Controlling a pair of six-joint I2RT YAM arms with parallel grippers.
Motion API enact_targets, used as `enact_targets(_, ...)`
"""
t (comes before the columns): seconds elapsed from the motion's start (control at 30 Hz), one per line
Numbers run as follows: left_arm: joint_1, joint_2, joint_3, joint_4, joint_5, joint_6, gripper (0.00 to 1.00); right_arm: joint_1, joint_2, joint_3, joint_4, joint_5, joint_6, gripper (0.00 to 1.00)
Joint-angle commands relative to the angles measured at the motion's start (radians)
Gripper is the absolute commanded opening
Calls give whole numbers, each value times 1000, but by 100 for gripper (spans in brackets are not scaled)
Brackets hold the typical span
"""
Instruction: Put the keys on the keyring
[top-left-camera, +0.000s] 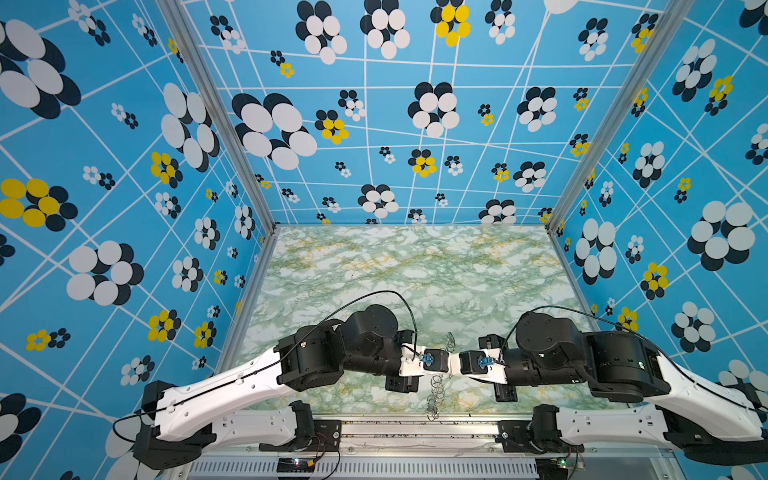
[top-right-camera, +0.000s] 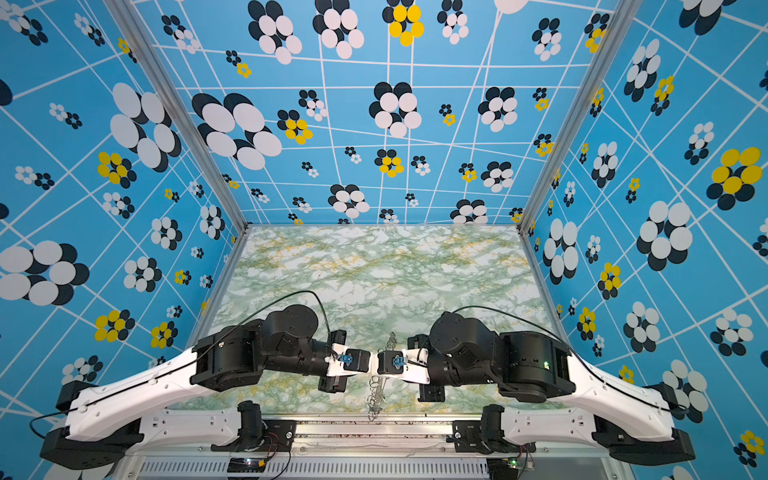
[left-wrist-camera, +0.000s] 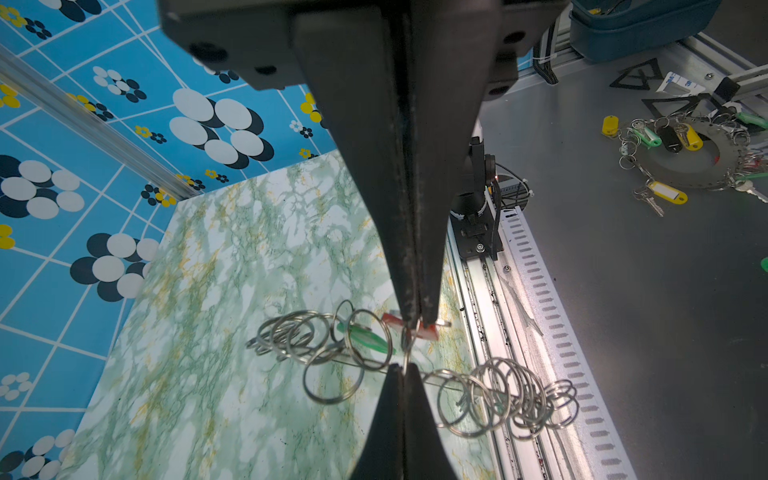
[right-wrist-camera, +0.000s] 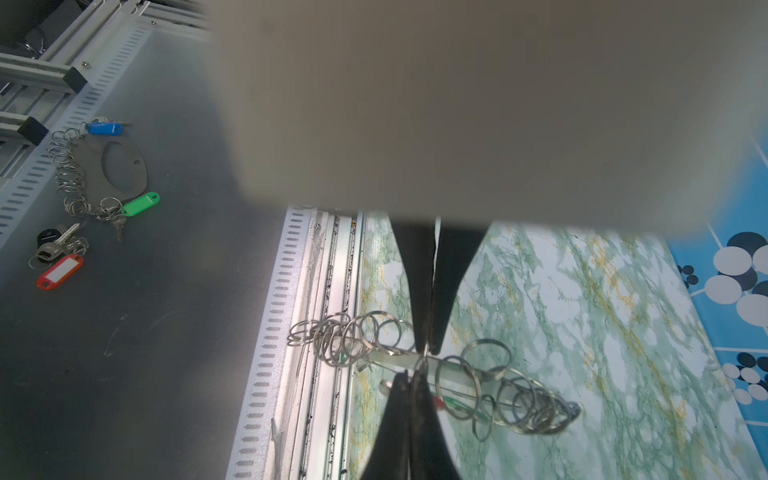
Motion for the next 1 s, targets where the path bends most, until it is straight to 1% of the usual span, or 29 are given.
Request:
enact_targets(0.0,31,5,51,76,-68,-27,0,32,14,13,-69,-83,-11,0)
enact_targets(0.57,44,-1,56,75,-61,-44,0,56,24,16,-88,-53,-5,0)
enact_targets(0.67,43,-8,48,78,-36,-44,0,57,1,14,-79,24,3,0)
enact_targets(0.83,52,0,46,72,21,-57,0,56,-84,-25,7,152,15,0)
enact_targets(0.97,61,20,71,44,67,-76,0,57,-115,-39,35,229,-18,0)
